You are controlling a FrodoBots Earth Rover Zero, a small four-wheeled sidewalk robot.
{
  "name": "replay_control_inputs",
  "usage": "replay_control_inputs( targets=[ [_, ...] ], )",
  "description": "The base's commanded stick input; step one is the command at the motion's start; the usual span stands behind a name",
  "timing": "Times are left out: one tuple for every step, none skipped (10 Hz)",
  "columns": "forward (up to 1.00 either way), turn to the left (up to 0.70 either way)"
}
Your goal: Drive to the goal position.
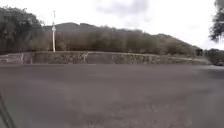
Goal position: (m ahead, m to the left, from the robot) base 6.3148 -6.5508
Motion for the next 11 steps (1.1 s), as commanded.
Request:
replay_control_inputs(
  targets=[
    [0.00,-0.45],
    [0.00,-0.45],
    [0.00,-0.45],
    [0.00,-0.45],
    [0.00,-0.45],
    [0.00,-0.45],
    [0.00,-0.45],
    [0.00,-0.45],
    [0.00,-0.45],
    [0.00,-0.45],
    [0.00,-0.45]
  ],
)
